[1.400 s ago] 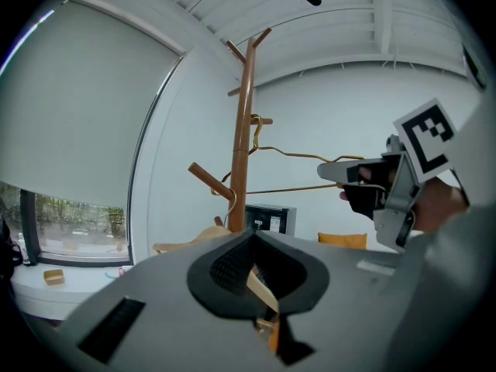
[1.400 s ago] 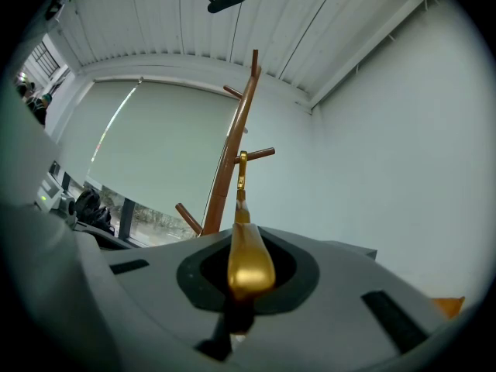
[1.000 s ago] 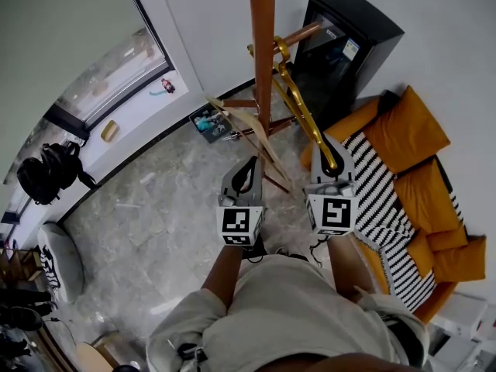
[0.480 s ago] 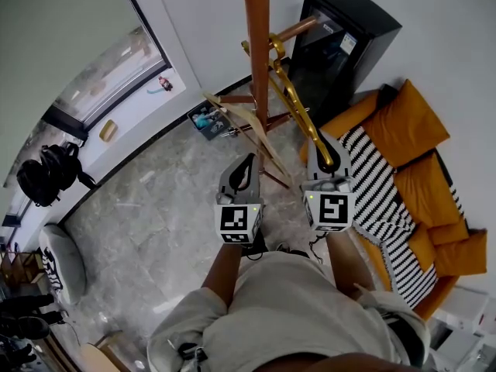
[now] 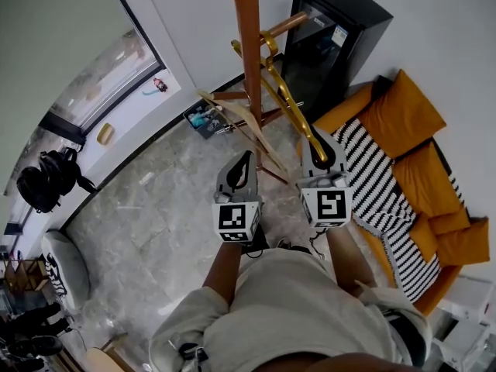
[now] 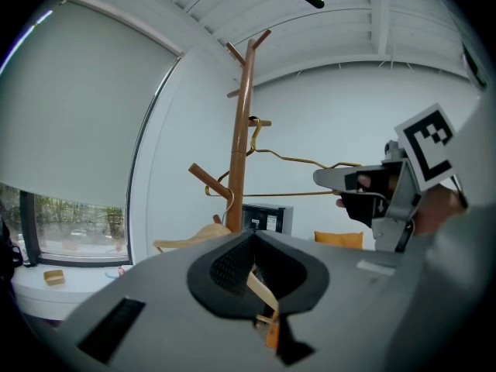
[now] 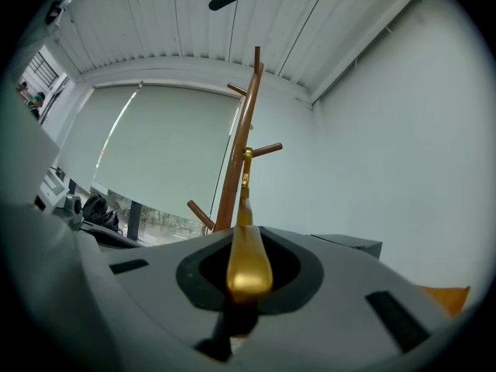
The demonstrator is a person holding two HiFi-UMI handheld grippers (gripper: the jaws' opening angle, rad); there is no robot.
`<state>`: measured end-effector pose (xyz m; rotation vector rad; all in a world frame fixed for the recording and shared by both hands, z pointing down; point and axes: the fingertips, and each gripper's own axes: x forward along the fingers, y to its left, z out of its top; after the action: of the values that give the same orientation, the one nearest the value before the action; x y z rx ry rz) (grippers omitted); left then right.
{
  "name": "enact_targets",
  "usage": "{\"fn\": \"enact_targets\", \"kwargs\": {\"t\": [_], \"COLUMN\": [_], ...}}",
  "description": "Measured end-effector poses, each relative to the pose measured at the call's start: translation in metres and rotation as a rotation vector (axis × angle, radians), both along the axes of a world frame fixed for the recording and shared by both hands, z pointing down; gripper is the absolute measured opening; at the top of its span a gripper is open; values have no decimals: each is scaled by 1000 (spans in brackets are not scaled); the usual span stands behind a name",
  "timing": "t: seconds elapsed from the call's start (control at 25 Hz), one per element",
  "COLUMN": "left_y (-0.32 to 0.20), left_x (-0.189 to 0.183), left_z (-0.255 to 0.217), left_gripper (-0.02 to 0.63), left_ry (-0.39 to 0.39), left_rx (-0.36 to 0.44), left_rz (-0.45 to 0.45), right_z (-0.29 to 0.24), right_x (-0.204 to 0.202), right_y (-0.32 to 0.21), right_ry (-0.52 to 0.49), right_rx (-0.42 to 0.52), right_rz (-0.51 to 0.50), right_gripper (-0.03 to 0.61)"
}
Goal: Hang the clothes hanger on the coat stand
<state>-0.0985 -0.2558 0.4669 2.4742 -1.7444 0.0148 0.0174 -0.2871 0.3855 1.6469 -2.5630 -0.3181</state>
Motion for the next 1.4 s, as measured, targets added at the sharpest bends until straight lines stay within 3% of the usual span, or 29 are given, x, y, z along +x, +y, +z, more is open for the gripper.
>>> {"fn": "enact_targets", "kwargs": {"t": [0.32,1.04,1.4], "left_y": [16,30,28], "left_x": [8,-6,-10], "left_z": [-5,-11,-8], "left_gripper": [9,9,9], "left_ry": [2,6,23], "left_rx": [11,27,26], "left_rz": [1,-19,-11], "right_z": [-5,-9,-11], "right_x": [4,-2,5], "right_y": [12,14,7], "right_ry": [-85,-70,-75], "right_rx": [-21,-80,-97], "right_rz": [-54,-41,1], "right_gripper": [6,9,76]}}
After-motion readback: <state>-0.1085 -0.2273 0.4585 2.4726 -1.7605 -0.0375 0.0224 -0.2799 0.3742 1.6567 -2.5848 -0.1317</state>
